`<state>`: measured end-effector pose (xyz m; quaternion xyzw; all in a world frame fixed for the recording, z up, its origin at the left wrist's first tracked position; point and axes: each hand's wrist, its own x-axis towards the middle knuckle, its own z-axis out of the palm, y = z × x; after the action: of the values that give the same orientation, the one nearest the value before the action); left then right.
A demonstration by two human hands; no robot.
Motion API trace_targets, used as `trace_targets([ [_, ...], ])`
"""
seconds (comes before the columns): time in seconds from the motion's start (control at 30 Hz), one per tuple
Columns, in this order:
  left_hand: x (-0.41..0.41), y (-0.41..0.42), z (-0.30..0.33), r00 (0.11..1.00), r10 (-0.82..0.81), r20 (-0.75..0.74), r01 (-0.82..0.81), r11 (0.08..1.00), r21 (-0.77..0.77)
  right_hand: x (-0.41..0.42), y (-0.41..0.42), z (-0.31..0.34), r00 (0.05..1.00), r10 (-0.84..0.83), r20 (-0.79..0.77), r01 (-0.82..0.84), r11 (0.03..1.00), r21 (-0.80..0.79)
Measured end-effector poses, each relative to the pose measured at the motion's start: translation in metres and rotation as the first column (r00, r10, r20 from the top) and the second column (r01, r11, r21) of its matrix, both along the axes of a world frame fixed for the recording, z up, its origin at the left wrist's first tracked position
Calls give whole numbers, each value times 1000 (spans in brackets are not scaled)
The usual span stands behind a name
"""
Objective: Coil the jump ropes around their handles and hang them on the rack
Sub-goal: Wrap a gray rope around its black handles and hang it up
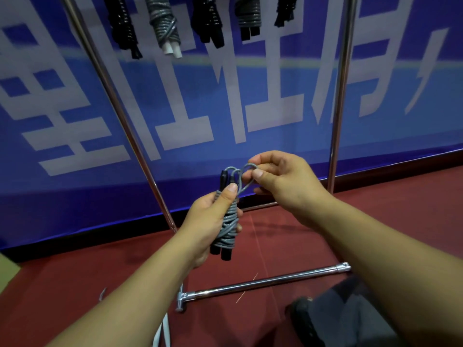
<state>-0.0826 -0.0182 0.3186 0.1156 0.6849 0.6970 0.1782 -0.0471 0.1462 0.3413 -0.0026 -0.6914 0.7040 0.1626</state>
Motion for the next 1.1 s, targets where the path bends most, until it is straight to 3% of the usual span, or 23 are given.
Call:
trace_targets([
  [0.17, 0, -1, -2, 999, 19, -40, -20, 999, -41, 2, -3, -2, 1000, -12, -8, 13, 1000, 10],
  [0.43, 2, 2, -3, 989, 59, -134, -68, 996, -64, -1, -6, -2, 991, 67, 116, -48, 986, -158],
  [0.67, 5, 0, 0, 982, -26, -185, 10, 996, -87, 2, -2, 3, 960, 173, 220, -93, 939, -332],
  [0.77, 7, 1, -1, 976, -88, -198, 66, 991, -113, 2, -1, 1, 946, 194, 261, -107, 944, -312],
  [1.1, 11, 2, 9, 975, -198, -105, 198, 980, -6, -5, -5, -4, 953, 252, 167, -178, 915, -363],
])
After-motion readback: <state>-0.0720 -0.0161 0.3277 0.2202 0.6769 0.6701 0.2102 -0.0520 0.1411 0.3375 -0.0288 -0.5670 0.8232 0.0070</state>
